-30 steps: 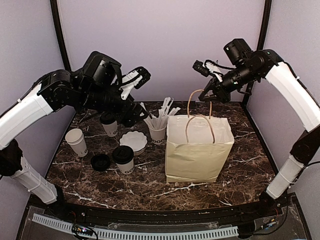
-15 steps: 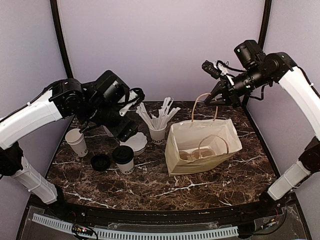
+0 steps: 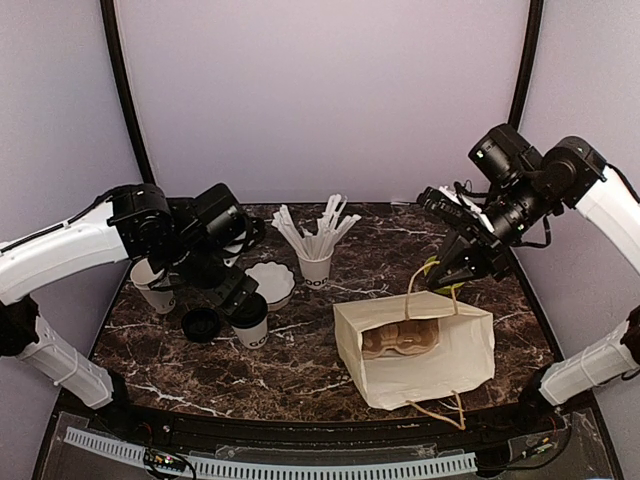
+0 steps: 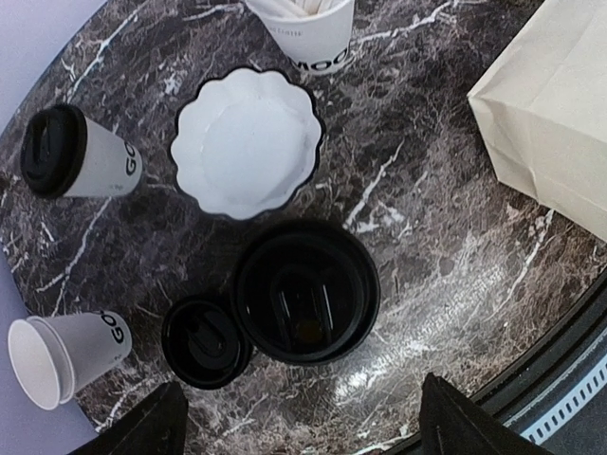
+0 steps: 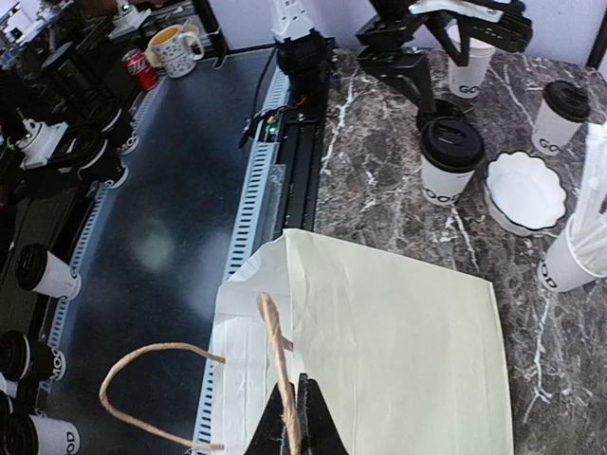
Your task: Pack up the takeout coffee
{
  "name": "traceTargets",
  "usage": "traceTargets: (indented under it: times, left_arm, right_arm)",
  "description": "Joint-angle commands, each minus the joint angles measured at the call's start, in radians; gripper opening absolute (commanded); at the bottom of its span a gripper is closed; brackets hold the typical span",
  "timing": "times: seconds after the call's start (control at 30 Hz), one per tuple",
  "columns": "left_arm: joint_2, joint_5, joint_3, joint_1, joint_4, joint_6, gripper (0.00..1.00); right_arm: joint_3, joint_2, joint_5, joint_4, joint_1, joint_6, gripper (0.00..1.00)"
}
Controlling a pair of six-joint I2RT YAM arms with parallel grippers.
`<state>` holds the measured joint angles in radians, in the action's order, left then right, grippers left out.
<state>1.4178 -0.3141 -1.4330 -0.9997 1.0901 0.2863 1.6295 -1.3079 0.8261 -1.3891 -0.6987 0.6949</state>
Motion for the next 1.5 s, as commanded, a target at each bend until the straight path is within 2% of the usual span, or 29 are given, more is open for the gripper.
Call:
traceTargets:
  times: [0.0, 0.3, 0.57, 0.7, 0.73, 0.8, 1.17, 1.47]
  left_arm:
    - [-0.057, 0.05, 0.068, 0.002, -0.002, 0.049, 0.86]
    - [-0.039, 0.087, 0.091, 0.003, -0.039, 0.063, 0.87]
    - [0.051, 0.054, 0.055, 0.009, 0.049, 0.118, 0.9]
    - [0.09, 0.06, 0.032, 0.065, 0.077, 0.133, 0.92]
    - [0.095, 0.068, 0.025, 0.086, 0.071, 0.129, 0.97]
    - [0.109, 0.089, 0.014, 0.111, 0.059, 0.11, 0.99]
    - [0.205, 0.2, -0.038, 0.206, 0.018, 0.06, 0.96]
    - [0.223, 0.237, -0.022, 0.22, -0.001, 0.052, 0.94]
  right_arm:
    - [-0.025, 0.046, 0.04, -0.028, -0.053, 0.028, 0.0]
    - [-0.052, 0.052, 0.05, 0.0, -0.062, 0.054, 0.0]
    - [-0.039, 0.02, 0.057, 0.004, -0.062, 0.053, 0.0]
    - [-0.024, 0.007, 0.056, 0.003, -0.064, 0.048, 0.0]
    - [-0.022, 0.005, 0.054, 0.002, -0.064, 0.046, 0.0]
    - [-0.023, 0.001, 0.05, 0.005, -0.064, 0.042, 0.0]
    - [-0.013, -0.007, 0.036, 0.02, -0.064, 0.019, 0.0]
    - [-0.008, -0.023, 0.031, 0.024, -0.064, 0.021, 0.0]
